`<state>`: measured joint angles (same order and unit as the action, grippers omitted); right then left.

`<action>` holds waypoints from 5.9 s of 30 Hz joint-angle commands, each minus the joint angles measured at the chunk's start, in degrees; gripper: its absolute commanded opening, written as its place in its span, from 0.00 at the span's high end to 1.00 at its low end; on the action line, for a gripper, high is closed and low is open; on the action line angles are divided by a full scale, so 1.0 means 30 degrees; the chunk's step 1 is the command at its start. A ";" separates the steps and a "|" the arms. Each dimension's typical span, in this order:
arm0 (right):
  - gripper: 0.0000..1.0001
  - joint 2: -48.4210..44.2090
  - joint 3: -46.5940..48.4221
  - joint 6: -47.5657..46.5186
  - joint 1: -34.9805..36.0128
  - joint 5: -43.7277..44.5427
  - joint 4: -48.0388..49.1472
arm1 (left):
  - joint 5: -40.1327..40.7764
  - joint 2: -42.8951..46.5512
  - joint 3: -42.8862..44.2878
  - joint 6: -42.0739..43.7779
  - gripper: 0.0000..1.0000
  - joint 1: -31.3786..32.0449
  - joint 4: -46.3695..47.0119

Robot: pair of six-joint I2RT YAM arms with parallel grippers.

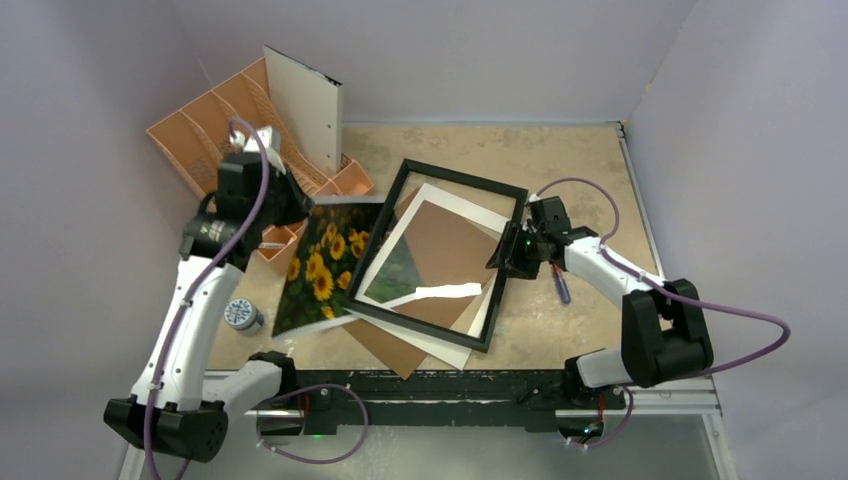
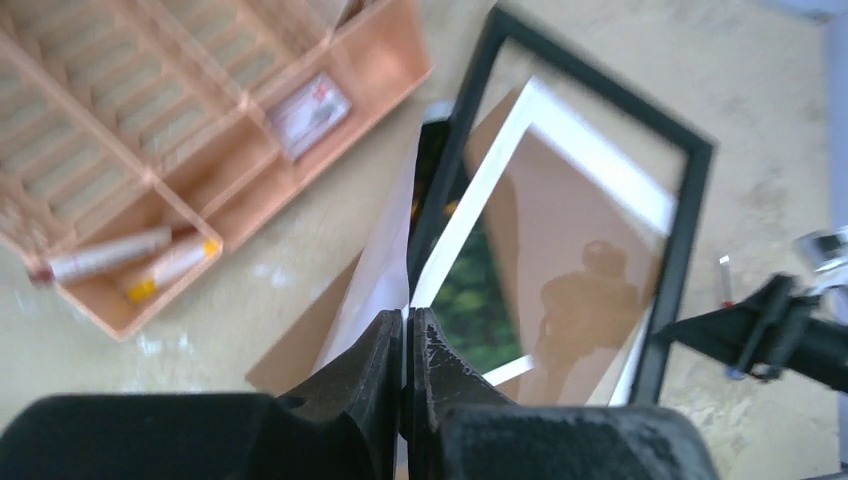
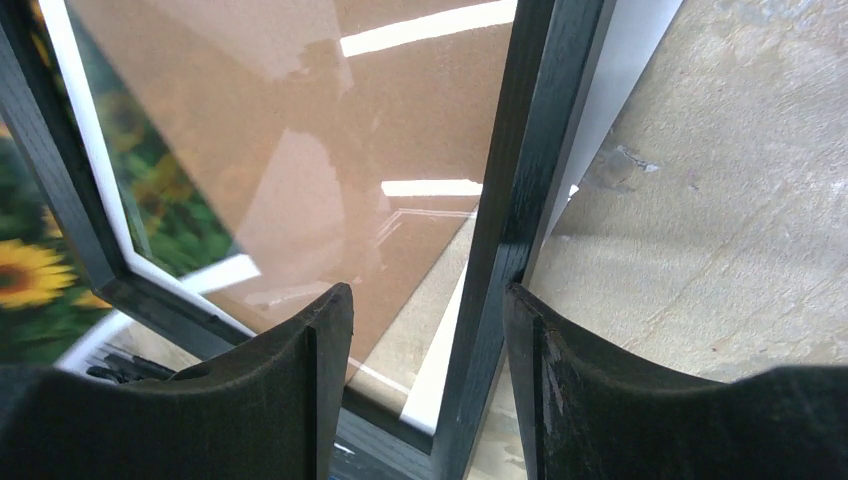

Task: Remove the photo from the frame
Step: Pick up the photo from the photo frame, then place the photo in the photo frame, then reset both arms

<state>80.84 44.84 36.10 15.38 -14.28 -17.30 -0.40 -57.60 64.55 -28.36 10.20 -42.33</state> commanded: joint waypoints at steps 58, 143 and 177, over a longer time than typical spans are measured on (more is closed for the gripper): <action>0.28 -0.6871 -0.5332 0.6706 0.1663 -0.4457 0.6801 | 0.5095 0.4924 -0.7743 -0.7900 1.00 0.3164 0.4793; 1.00 -0.7518 -0.5966 0.9267 0.7176 0.5698 0.1483 | 0.0745 0.6899 -1.1318 -0.7572 0.77 0.3167 0.0759; 0.01 -1.1280 -0.0085 -0.2159 0.7176 1.2738 -0.0857 | 0.1598 0.3535 -0.3398 0.2878 0.09 0.3310 0.3823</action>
<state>49.65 43.51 35.16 37.06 21.98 -24.71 0.54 -48.42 52.45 -23.88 19.97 -29.67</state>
